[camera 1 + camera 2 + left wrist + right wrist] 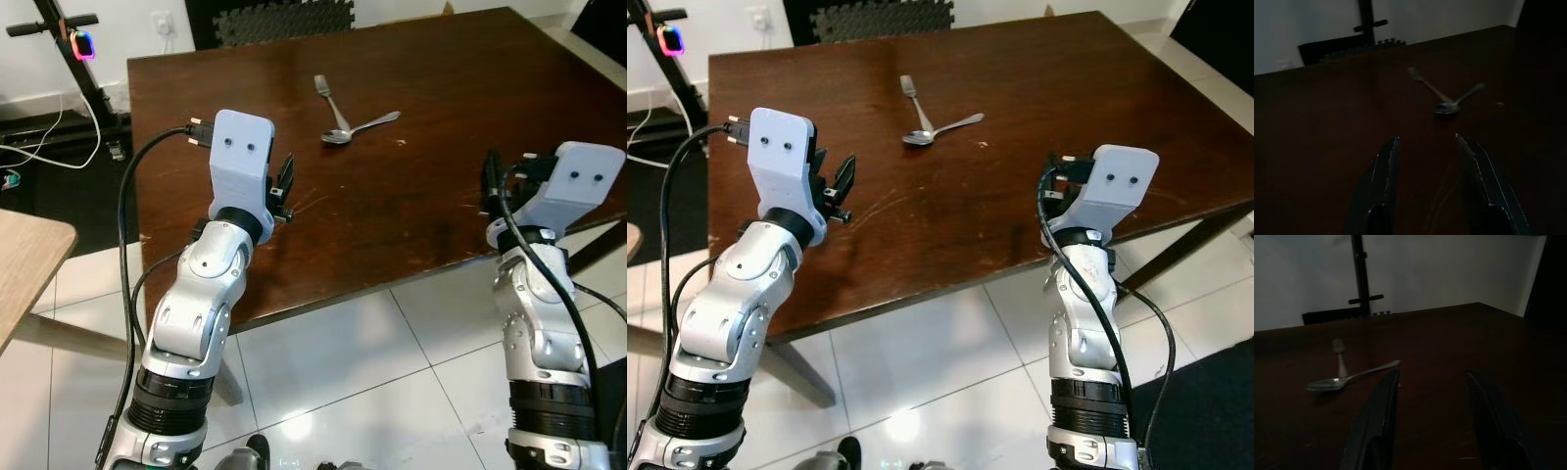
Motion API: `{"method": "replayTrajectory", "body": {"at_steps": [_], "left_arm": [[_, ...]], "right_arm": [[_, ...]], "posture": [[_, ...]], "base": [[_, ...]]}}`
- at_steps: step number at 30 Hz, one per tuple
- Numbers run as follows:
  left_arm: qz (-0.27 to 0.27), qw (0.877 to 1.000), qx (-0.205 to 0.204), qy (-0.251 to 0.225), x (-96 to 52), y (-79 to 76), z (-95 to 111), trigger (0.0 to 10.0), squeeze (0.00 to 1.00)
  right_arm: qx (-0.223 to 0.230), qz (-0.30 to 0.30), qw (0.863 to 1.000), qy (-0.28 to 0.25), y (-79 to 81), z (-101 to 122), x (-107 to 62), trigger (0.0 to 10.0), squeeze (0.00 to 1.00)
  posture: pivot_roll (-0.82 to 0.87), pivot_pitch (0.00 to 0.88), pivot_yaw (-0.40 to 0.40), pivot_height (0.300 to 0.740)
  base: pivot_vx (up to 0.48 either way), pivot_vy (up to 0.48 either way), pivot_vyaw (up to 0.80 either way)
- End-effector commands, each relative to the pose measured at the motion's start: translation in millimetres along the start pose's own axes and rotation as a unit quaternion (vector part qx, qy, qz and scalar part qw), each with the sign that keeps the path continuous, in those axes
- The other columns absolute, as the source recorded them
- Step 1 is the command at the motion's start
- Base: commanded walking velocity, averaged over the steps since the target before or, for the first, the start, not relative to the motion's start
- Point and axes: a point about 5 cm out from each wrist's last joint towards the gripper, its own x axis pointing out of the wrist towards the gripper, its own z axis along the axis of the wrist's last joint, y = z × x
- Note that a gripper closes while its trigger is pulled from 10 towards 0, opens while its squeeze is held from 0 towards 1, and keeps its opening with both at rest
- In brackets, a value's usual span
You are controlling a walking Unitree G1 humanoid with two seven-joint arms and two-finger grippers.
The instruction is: Setting the table
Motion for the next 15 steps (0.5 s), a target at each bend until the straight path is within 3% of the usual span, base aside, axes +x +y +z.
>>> {"method": "replayTrajectory", "body": {"at_steps": [1,11,15], "left_arm": [[0.003,1.000,-0.002,0.004,-1.5,0.7,-2.5,10.0,0.00],[0.004,1.000,-0.003,0.003,-1.4,0.9,-1.5,10.0,0.00],[0.005,1.000,-0.001,0.008,-1.2,1.3,-3.1,10.0,0.00]], "right_arm": [[-0.001,-0.001,1.000,0.007,-1.1,-3.3,-2.5,10.0,0.00],[-0.002,-0.001,1.000,0.007,-1.4,-3.2,-3.0,10.0,0.00],[-0.003,0.000,1.000,0.008,-0.9,-3.4,-3.2,10.0,0.00]], "posture": [[0.01,0.166,0.051,0.740],[0.01,0.169,0.050,0.740],[0.01,0.170,0.050,0.740]], "base": [[0.000,0.000,0.00],[0.000,0.000,0.00],[0.000,-0.469,0.00]]}}
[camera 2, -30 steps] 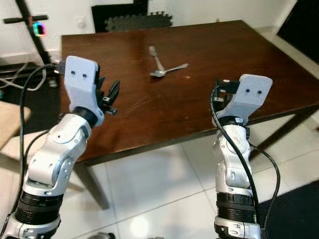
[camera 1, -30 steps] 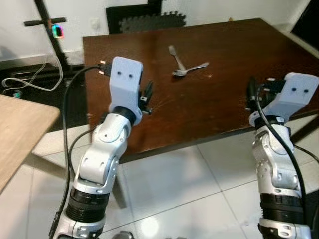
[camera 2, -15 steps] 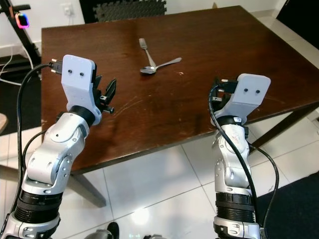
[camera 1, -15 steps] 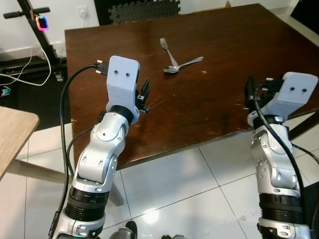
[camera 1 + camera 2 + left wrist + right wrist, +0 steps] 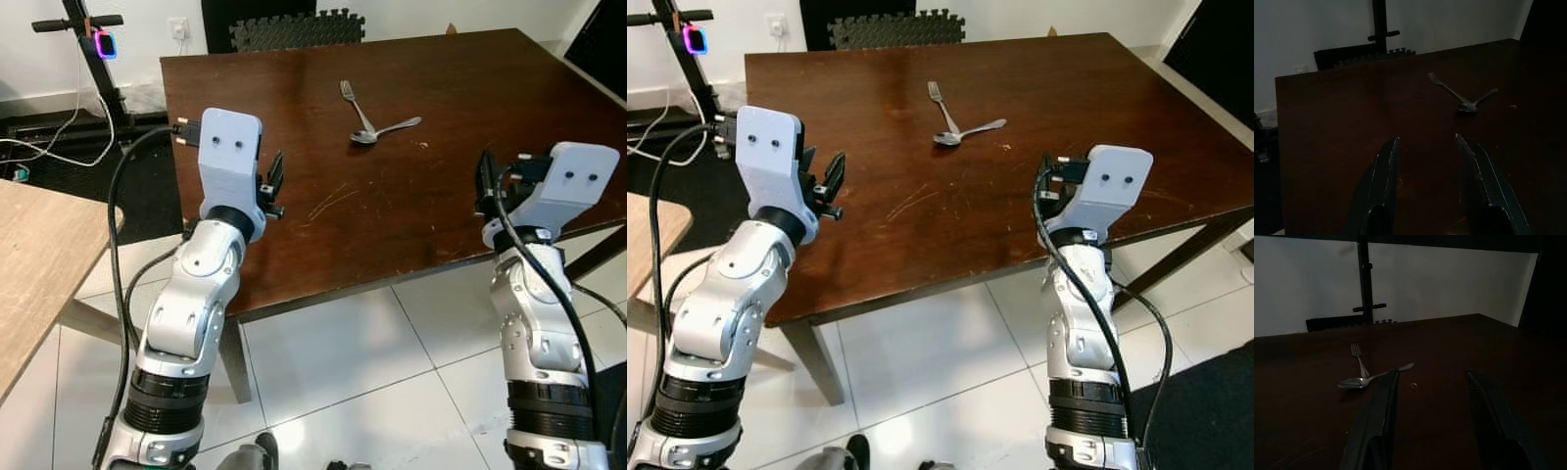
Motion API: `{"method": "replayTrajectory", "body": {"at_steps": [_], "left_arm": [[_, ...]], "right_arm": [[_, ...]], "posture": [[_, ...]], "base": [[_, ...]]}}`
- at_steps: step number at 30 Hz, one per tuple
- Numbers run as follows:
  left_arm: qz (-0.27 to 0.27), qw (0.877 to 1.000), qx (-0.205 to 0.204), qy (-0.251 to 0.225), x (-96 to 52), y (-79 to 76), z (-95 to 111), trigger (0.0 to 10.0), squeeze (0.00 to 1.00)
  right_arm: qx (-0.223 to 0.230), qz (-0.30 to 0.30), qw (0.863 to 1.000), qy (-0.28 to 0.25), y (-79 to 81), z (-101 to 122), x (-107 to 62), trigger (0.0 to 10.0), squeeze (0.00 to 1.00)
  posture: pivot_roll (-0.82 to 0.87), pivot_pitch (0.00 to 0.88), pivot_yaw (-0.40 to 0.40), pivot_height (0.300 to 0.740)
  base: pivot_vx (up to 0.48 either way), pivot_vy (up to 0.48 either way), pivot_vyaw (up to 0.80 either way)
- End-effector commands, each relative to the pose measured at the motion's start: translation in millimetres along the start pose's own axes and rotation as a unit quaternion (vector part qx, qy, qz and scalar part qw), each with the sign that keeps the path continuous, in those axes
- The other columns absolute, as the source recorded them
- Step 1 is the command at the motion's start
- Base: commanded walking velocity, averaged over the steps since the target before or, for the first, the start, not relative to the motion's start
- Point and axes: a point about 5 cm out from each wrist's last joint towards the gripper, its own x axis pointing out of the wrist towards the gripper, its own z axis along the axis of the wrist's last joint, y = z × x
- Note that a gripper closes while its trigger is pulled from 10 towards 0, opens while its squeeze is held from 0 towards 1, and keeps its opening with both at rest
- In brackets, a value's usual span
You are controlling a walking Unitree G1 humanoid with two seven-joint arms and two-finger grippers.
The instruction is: Setting the table
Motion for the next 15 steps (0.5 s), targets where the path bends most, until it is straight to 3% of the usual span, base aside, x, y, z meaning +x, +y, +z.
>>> {"method": "replayTrajectory", "body": {"at_steps": [1,11,15], "left_arm": [[-0.003,1.000,0.003,0.008,-1.1,-2.3,-3.2,10.0,0.00],[-0.002,1.000,0.001,0.008,-1.6,-2.9,-3.1,10.0,0.00],[-0.003,1.000,-0.004,0.007,-1.7,-3.2,-3.4,10.0,0.00]], "right_arm": [[-0.003,-0.003,1.000,0.007,-2.6,-3.1,-2.9,10.0,0.00],[-0.004,-0.002,1.000,0.009,-2.8,-3.6,-3.4,10.0,0.00],[-0.004,-0.002,1.000,0.009,-2.9,-3.6,-3.5,10.0,0.00]], "posture": [[0.01,0.170,0.050,0.740],[0.01,0.173,0.049,0.740],[0.01,0.175,0.049,0.740]], "base": [[0.000,-0.469,0.00],[0.000,-0.424,0.00],[0.000,0.000,0.00]]}}
